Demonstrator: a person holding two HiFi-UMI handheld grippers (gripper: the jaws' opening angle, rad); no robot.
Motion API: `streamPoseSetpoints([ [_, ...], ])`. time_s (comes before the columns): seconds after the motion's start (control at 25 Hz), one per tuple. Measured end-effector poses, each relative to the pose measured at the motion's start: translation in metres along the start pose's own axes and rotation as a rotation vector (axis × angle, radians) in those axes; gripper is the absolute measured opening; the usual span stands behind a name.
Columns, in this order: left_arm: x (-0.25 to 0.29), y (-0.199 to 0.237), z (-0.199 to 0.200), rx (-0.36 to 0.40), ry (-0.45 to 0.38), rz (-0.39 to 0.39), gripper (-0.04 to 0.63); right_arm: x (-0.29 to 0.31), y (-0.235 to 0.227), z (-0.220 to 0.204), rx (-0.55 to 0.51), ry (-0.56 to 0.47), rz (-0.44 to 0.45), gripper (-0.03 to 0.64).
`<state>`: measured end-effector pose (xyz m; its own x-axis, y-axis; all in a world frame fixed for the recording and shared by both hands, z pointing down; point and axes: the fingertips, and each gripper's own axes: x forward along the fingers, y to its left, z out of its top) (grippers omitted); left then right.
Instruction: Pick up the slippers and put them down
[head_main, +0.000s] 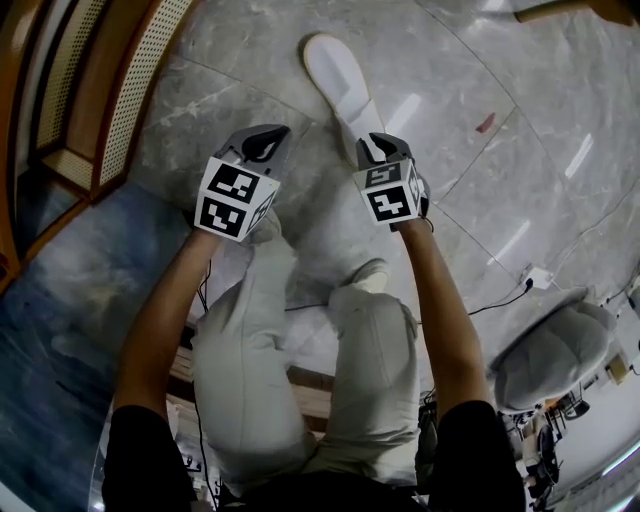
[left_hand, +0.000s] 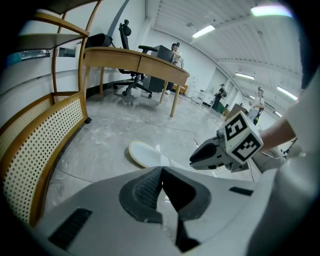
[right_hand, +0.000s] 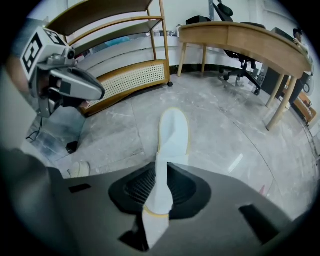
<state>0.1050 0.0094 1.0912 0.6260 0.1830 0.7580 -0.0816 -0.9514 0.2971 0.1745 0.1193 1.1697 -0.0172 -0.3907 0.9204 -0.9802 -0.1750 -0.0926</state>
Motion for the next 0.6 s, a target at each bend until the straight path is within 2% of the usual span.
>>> streamPoseSetpoints([
  [0.28, -0.038, -0.019, 0.022, -0.017, 0.014, 0.008, 0.005, -0.053, 0.002, 0.012, 0.006, 0.001, 0.014, 0.044],
  [0.6, -0.100, -0.039, 0.080, -0.020, -0.026, 0.036, 0.005, -0.138, -0.004, 0.047, -0.003, -0.019, -0.007, 0.005],
])
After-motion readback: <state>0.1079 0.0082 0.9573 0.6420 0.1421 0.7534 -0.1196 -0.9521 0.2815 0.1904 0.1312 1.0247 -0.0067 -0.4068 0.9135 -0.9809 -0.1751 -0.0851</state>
